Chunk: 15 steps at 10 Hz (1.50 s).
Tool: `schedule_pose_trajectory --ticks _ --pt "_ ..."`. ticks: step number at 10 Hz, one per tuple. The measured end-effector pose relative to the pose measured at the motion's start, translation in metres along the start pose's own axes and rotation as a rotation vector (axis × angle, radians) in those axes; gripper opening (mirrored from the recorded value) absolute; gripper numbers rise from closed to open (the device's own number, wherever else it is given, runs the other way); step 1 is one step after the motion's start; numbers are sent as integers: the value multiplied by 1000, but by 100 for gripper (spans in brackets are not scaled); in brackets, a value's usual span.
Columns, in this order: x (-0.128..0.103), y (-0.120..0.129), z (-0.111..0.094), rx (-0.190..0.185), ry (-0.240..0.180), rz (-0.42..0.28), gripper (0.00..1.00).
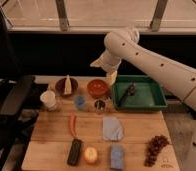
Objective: Place banana in plastic cup
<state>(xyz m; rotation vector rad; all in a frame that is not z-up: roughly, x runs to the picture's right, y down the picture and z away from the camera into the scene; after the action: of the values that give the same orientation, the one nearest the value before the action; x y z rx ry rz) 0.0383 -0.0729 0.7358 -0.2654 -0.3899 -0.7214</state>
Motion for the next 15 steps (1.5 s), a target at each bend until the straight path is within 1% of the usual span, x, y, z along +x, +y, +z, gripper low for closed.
schedule_pose_trajectory --ticks 2,3,5,6,9,11,12,13,14,15 --pt "-1 -2 0 2 -4 -3 80" --pt "0 -5 7 3 -12 -33 80" --pt "-8 -22 19 13 -22 -81 80" --pt "-15 -37 30 24 -29 -114 80" --pt "-48 -104 74 53 -65 -217 80" --pt "-66 -139 101 79 -106 -264 80" --pt "-71 -150 111 91 -124 -277 80" --pt "-83 -168 127 111 -160 -290 80" --pt "-93 -178 136 121 -185 -297 80" --pt "-96 -181 139 126 -193 -298 80"
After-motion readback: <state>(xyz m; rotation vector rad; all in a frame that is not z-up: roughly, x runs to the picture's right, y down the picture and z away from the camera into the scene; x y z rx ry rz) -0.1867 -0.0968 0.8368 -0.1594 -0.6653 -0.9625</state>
